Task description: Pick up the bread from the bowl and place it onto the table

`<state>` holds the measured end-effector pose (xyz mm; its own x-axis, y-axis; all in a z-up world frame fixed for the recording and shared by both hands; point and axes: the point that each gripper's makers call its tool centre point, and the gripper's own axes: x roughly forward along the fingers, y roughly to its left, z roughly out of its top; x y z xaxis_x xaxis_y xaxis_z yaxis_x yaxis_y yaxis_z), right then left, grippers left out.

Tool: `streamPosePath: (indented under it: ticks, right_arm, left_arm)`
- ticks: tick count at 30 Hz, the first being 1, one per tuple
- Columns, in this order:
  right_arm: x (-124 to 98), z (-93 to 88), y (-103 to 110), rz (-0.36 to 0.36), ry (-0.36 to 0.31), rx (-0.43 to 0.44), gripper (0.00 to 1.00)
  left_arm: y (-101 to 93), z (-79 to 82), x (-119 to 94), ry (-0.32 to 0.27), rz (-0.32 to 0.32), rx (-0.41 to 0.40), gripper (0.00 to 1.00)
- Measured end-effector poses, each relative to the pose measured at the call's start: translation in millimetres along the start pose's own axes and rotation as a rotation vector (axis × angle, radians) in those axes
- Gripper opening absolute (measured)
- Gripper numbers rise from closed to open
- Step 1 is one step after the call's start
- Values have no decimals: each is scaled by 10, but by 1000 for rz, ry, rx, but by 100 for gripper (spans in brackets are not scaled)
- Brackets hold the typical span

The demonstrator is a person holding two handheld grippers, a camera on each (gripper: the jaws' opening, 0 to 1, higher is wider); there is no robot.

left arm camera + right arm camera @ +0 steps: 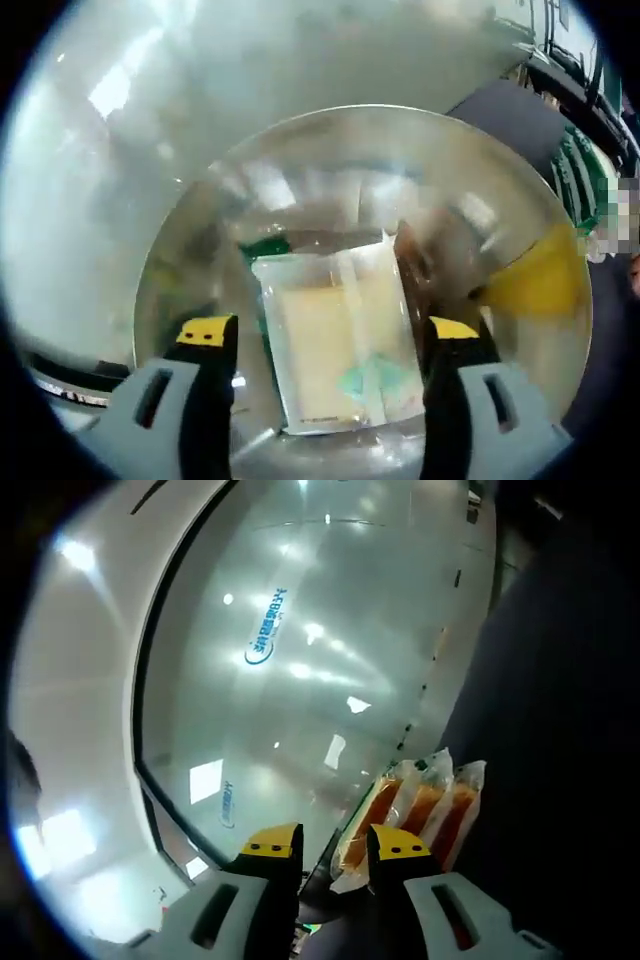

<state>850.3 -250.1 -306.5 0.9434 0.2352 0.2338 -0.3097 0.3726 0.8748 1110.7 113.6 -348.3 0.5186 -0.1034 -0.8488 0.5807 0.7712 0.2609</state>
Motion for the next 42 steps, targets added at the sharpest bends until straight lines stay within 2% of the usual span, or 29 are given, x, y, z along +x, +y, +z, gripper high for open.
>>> streamPosePath:
  ticks: [2,6,8,12,14,21,30,42]
  right_arm:
    - [0,0,0,2,1,1,22]
    - [-5,2,11,5,1,1,22]
    - [-7,9,15,6,-1,0,22]
    - [-11,26,16,7,-5,0,22]
    - [-10,25,12,6,-5,1,22]
    - [-5,19,6,5,-3,3,22]
    - [-8,26,-12,0,-5,3,22]
    - [1,-16,-30,-5,6,13,22]
  left_arm:
    - [5,-99,25,72,6,10,69]
    - [-13,-136,79,107,-14,-27,68]
    - [-40,-127,94,103,-32,-36,68]
    - [5,-193,121,147,-6,-27,66]
    - [-6,-211,143,159,-24,-24,60]
    - [-59,-248,165,167,-37,-7,58]
    - [-75,-307,239,178,-56,-56,59]
    - [-163,-346,189,173,-64,-60,49]
